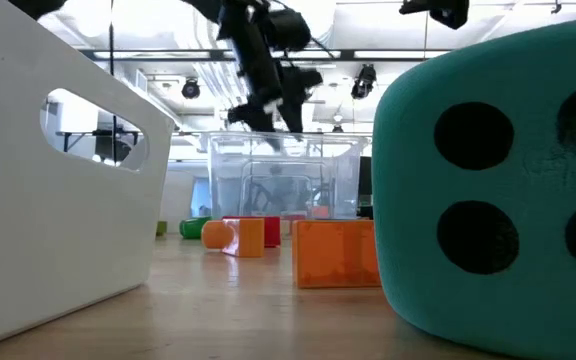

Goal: Pick & Place Toys
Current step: Put the green dice into the yellow bin

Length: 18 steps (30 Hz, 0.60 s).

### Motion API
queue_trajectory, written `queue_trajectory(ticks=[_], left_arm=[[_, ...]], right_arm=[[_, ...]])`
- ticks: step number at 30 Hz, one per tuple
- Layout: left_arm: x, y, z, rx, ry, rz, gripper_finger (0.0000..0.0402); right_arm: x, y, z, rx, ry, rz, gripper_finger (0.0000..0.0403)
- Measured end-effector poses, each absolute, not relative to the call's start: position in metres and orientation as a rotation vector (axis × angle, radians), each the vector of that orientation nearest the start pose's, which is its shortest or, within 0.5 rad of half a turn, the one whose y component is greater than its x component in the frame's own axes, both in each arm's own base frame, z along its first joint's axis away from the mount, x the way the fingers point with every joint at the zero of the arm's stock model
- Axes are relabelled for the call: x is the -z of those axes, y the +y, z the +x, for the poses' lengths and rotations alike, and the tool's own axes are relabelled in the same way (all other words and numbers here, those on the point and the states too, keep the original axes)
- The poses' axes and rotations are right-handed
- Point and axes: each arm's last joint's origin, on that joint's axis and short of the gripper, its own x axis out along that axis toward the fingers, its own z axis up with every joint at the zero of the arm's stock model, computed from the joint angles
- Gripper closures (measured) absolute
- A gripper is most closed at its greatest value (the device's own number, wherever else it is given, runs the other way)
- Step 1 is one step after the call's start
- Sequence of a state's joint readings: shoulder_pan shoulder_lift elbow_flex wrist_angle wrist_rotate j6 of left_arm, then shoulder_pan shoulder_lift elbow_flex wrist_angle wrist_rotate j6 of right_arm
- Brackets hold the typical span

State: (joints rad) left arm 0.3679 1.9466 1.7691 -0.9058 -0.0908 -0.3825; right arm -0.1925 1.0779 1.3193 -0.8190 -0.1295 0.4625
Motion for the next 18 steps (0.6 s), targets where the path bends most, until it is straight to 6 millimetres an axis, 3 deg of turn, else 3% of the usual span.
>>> queue_trajectory(ticks=[8,18], left_arm=[[-0.326,0.093,0.373,-0.42,0.947,-0.305,0.0139],[-0.343,0.028,0.344,-0.329,0.918,-0.337,0.0139]], right_arm=[[-0.394,-0.035,0.197,0.233,0.606,0.553,0.0153],[-0.375,-0.028,0.187,0.313,0.849,0.7,0.0153]])
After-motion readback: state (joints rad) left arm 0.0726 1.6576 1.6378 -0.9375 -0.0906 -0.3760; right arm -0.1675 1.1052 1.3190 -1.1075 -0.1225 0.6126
